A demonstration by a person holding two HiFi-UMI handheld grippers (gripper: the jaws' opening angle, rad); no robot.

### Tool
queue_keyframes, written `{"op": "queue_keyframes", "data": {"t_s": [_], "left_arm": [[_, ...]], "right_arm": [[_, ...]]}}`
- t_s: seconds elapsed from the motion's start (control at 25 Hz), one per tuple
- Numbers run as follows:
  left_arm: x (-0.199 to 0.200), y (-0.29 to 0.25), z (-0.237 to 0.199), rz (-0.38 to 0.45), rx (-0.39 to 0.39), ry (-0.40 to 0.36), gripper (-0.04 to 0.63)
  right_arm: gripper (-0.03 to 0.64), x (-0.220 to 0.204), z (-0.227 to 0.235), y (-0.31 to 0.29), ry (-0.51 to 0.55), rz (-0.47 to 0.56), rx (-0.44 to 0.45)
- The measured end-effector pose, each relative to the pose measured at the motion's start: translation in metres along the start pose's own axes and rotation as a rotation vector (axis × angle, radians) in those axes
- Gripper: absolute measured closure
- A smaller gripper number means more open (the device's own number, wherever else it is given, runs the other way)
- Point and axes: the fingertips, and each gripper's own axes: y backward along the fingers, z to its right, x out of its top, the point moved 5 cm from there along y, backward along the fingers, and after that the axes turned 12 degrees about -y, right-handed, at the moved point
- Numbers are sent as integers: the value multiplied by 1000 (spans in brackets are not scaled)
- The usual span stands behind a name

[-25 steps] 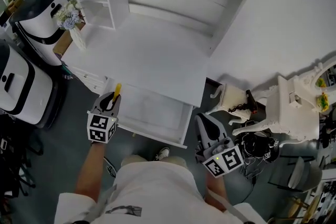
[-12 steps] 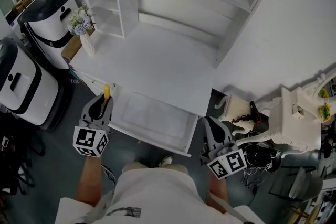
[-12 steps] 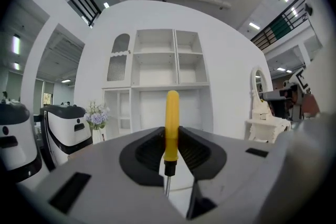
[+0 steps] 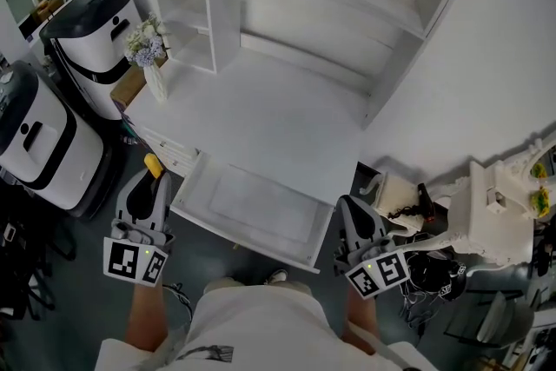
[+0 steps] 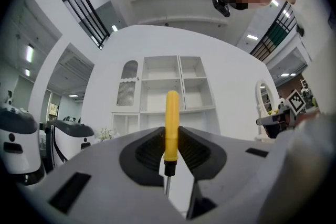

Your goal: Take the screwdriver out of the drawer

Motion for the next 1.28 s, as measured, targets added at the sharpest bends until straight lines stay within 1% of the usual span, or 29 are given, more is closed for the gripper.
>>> {"op": "queue_keyframes", "data": {"t_s": [0.16, 0.4, 0.64, 1.08, 1.28], "left_arm": [[6, 9, -11, 27, 67, -27, 514], [12, 30, -20, 39, 126, 18, 514], [9, 29, -26, 31, 128, 34, 514], [11, 16, -32, 62, 113, 59, 513], [7, 14, -33, 59, 111, 74, 514]], "right_arm": [[606, 3, 6, -4, 6, -2, -5], [606, 8, 12, -11, 11, -2, -11], [606, 10, 9, -26, 22, -6, 1], [606, 11, 5, -39, 40, -24, 4], [606, 9, 5, -44, 42, -30, 6]]}}
